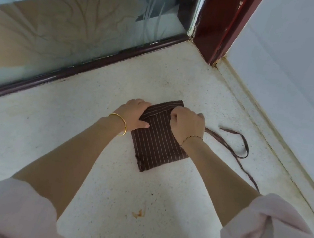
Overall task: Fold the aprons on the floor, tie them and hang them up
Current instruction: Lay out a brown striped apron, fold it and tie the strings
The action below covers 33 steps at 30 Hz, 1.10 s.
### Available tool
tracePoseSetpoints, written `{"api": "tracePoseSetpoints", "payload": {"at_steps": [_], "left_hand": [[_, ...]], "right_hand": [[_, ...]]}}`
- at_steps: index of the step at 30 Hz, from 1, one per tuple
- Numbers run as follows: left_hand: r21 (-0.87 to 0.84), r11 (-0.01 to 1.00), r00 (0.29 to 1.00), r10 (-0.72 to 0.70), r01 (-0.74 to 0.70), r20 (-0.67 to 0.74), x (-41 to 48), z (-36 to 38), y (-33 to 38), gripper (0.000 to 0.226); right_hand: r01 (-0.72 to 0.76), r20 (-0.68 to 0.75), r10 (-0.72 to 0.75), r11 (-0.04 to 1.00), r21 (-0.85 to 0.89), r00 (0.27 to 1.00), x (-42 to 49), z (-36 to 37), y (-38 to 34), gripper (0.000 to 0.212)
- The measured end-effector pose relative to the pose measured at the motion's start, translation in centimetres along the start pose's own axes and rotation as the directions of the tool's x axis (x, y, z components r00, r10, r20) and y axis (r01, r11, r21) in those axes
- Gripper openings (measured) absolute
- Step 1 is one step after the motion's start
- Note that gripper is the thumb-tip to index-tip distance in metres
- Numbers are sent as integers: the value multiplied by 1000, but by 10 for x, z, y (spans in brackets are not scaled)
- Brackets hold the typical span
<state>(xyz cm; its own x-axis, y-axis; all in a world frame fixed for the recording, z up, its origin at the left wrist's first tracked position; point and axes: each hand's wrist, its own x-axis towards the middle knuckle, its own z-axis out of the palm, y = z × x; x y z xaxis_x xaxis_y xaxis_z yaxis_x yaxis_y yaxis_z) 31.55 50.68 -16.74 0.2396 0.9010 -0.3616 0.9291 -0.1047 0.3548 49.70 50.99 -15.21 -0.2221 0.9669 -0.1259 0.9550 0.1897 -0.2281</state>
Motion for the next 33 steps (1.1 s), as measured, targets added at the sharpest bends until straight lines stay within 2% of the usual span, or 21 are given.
{"api": "tracePoseSetpoints", "payload": {"at_steps": [2, 4, 6, 9, 13, 16, 17, 18, 19, 23, 26, 31, 33], "left_hand": [[70, 997, 999, -38, 36, 30, 10, -3, 2, 74], [122, 991, 998, -58, 53, 35, 15, -4, 2, 74], [144, 986, 996, -86, 80, 34, 17, -5, 4, 75], [176, 976, 989, -142, 132, 46, 18, -5, 10, 74], [196, 969, 982, -172, 154, 81, 20, -8, 14, 75], [160, 975, 976, -176, 155, 127, 17, -9, 17, 73], [138, 977, 973, -180, 161, 141, 16, -9, 18, 72], [118, 979, 971, -184, 167, 155, 14, -8, 19, 71], [103, 980, 967, -188, 172, 170, 12, -8, 21, 71], [32, 985, 960, -173, 170, 218, 1, -2, 21, 72], [-11, 989, 964, -143, 150, 224, -7, 1, 20, 68], [-141, 981, 956, -89, 133, 279, -26, -4, 20, 57], [-176, 976, 965, -85, 131, 249, -31, -12, 19, 54]], "right_hand": [[-56, -132, 46, 996, -76, 990, 7, -2, 3, 21], [2, -112, -9, 998, -68, 994, 15, -3, 8, 27], [116, 89, -113, 993, -27, 990, 26, -1, 13, 45], [203, 357, -181, 979, -25, 917, 42, 1, 16, 55], [220, 478, -162, 973, -67, 863, 56, -7, 12, 48], [170, 600, -98, 983, -64, 794, 62, -13, 7, 53], [106, 612, -73, 994, -19, 787, 64, -16, 5, 49], [63, 611, -60, 998, 16, 789, 64, -17, 4, 36], [60, 602, -60, 998, 20, 796, 63, -18, 4, 29], [266, 509, -173, 957, -116, 843, 47, -16, 12, 37], [344, 478, -243, 929, -135, 844, 37, -6, 19, 45], [287, 457, -274, 957, 43, 846, 23, -3, 20, 30], [254, 416, -281, 960, 120, 865, 20, -9, 19, 20]]}}
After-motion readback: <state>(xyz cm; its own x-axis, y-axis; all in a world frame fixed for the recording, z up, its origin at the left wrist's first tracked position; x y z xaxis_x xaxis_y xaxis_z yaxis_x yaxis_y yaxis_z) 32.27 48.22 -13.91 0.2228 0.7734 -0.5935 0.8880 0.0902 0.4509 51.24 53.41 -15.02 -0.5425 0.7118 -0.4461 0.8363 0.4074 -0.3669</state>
